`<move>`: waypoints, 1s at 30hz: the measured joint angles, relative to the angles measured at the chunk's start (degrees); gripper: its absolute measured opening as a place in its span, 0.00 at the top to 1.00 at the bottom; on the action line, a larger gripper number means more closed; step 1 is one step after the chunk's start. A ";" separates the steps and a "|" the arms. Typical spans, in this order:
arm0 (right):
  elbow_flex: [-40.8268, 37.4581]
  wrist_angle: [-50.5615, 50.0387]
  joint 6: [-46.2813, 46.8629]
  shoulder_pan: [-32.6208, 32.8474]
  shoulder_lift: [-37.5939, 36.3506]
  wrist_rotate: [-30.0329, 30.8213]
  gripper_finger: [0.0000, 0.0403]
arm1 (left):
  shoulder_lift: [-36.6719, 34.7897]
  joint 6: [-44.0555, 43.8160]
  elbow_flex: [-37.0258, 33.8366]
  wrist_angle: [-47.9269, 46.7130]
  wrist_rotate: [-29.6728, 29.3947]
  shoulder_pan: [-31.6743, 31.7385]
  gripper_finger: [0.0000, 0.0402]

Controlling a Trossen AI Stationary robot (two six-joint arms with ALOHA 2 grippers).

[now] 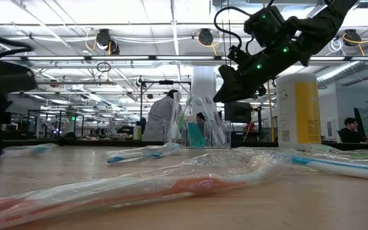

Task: Pick & Place toothbrushing station
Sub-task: Put the blue toothbrush into the transparent organizer

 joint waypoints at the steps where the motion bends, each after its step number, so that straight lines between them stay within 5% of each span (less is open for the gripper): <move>1: 0.00 0.04 -0.01 0.00 0.00 0.00 0.58 | 0.11 1.39 0.80 0.93 -2.32 0.34 0.93; 8: 0.00 0.34 0.00 -0.02 0.00 0.00 0.58 | -0.08 17.92 8.78 1.10 -18.01 4.74 0.98; 15: 0.00 0.30 0.94 -0.02 0.00 0.00 0.58 | -0.19 39.08 15.11 4.09 -24.95 15.33 0.92; 21: 0.00 0.20 1.70 -0.02 0.00 0.00 0.58 | -0.20 67.24 16.58 22.69 -22.10 27.83 0.96; 30: 0.00 -1.88 1.70 -0.02 0.00 -0.01 0.58 | -0.22 98.53 16.60 57.88 -3.90 44.97 0.95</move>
